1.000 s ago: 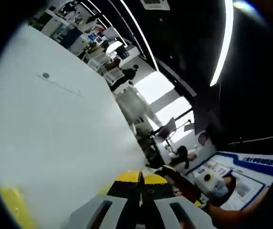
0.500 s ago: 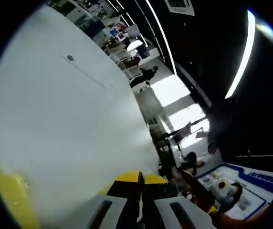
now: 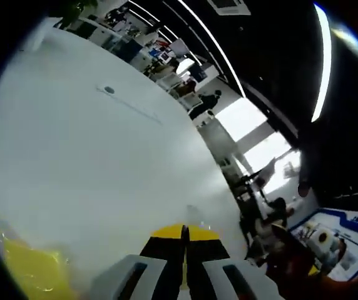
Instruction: Compare the silicone blocks by pressing each to a similar depth, holding the contact briefly, and releasing to observe deformation and rebound differences across the visible hardness samples.
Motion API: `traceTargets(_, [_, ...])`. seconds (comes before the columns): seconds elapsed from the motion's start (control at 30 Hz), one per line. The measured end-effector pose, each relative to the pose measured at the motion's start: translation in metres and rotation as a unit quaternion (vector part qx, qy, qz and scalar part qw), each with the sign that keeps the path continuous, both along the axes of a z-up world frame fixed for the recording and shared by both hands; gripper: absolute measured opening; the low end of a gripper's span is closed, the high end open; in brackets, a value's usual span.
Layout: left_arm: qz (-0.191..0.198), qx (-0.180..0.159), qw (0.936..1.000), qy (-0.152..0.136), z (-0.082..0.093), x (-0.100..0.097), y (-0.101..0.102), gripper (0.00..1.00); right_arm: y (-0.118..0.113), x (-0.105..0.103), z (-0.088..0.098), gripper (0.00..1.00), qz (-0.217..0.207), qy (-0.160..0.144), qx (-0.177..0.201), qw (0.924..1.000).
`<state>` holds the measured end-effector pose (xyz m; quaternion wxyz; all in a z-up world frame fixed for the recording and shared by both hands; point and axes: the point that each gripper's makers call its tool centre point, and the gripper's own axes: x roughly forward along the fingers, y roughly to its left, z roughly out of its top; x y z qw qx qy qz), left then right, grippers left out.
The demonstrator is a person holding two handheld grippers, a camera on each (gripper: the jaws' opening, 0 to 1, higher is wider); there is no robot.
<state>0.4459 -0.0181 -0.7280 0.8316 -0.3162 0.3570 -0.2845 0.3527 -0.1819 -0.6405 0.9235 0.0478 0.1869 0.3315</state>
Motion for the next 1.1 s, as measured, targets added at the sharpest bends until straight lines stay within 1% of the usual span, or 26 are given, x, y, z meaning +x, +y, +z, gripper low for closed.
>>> traceTargets(0.1, [-0.018,0.036,0.9992,-0.002,-0.013,-0.005,0.000,0.00,0.000,-0.001,-0.001,0.97,0.000,0.001,0.000,1.0000])
traceTargets(0.2, [-0.027,0.044,0.9987,-0.002,-0.017,-0.008,-0.003,0.00,0.001,-0.004,-0.003,0.97,0.001,0.003,-0.003,1.0000])
traceTargets(0.27, [-0.027,0.052,0.9983,0.000,-0.022,-0.008,-0.002,0.00,0.000,-0.005,-0.004,0.97,0.001,0.003,-0.005,1.0000])
traceTargets(0.3, [-0.030,0.062,0.9976,0.001,-0.027,-0.008,0.000,0.00,0.000,-0.005,-0.006,0.97,0.000,0.006,-0.006,1.0000])
traceTargets(0.43, [-0.034,0.082,0.9960,0.014,-0.038,-0.009,0.001,0.00,-0.001,-0.007,-0.007,0.97,-0.002,0.008,-0.004,1.0000])
traceTargets(0.5, [-0.039,0.092,0.9949,0.013,-0.040,-0.009,0.001,0.00,-0.001,-0.008,-0.008,0.97,-0.003,0.009,-0.003,0.9999])
traceTargets(0.6, [-0.038,0.098,0.9943,0.019,-0.044,-0.008,0.002,0.00,-0.002,-0.009,-0.009,0.97,-0.005,0.011,-0.004,0.9999])
traceTargets(0.7, [-0.044,0.123,0.9913,0.018,-0.052,-0.011,0.006,0.00,-0.002,-0.010,-0.009,0.97,-0.006,0.011,-0.003,0.9999])
traceTargets(0.77, [-0.043,0.124,0.9911,0.022,-0.055,-0.012,0.007,0.00,-0.002,-0.010,-0.009,0.97,-0.006,0.011,-0.004,0.9999])
traceTargets(0.87, [-0.037,0.116,0.9921,0.028,-0.056,-0.013,0.010,0.01,-0.002,-0.009,-0.007,0.97,-0.006,0.011,-0.003,0.9999])
traceTargets(0.97, [-0.042,0.125,0.9910,0.025,-0.055,-0.014,0.010,0.01,-0.002,-0.009,-0.008,0.97,-0.006,0.012,-0.003,0.9999])
traceTargets(1.03, [-0.041,0.117,0.9918,0.030,-0.055,-0.013,0.010,0.01,-0.001,-0.009,-0.008,0.97,-0.004,0.012,-0.003,0.9999])
traceTargets(1.1, [-0.047,0.122,0.9910,0.032,-0.056,-0.014,0.009,0.01,0.001,-0.009,-0.007,0.97,-0.003,0.013,-0.003,0.9999])
